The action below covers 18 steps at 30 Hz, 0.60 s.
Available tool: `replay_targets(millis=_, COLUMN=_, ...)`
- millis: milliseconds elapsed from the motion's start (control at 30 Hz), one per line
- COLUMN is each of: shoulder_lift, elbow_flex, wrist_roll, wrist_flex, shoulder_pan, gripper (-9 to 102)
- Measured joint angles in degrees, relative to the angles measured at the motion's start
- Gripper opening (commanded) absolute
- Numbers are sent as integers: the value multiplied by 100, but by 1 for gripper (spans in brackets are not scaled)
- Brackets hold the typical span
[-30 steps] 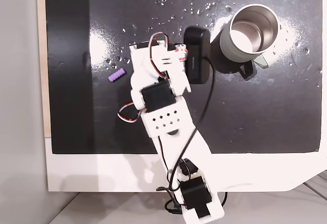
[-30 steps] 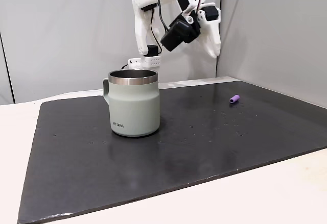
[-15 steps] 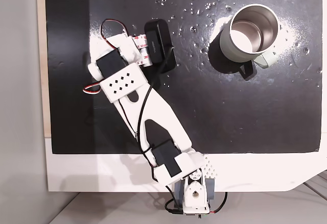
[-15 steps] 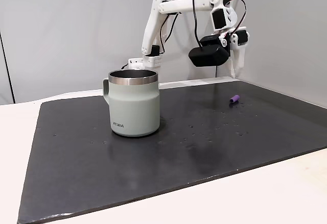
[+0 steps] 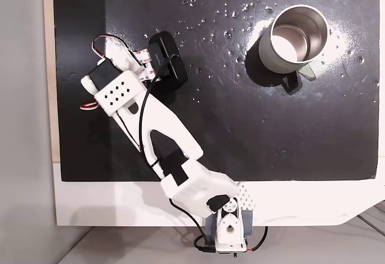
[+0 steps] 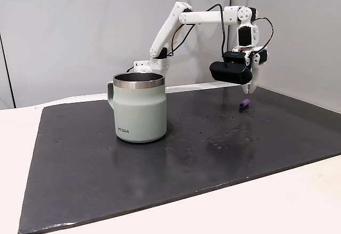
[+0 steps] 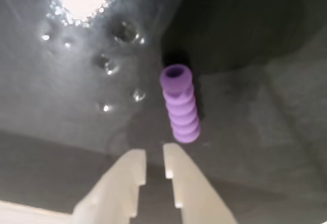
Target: Grasp a pengrip and put it in the cup.
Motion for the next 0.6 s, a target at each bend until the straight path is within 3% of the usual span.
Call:
replay_targets(millis=133, shoulder_lift=-114, elbow_flex=-18, wrist_roll=-53, wrist_flex=114, shoulder_pan=-18, gripper=15)
replay_targets(millis=600, shoulder_lift=-580, elbow_flex=-26, wrist_roll=-79, wrist_flex=264, shoulder_pan=-97, gripper=16)
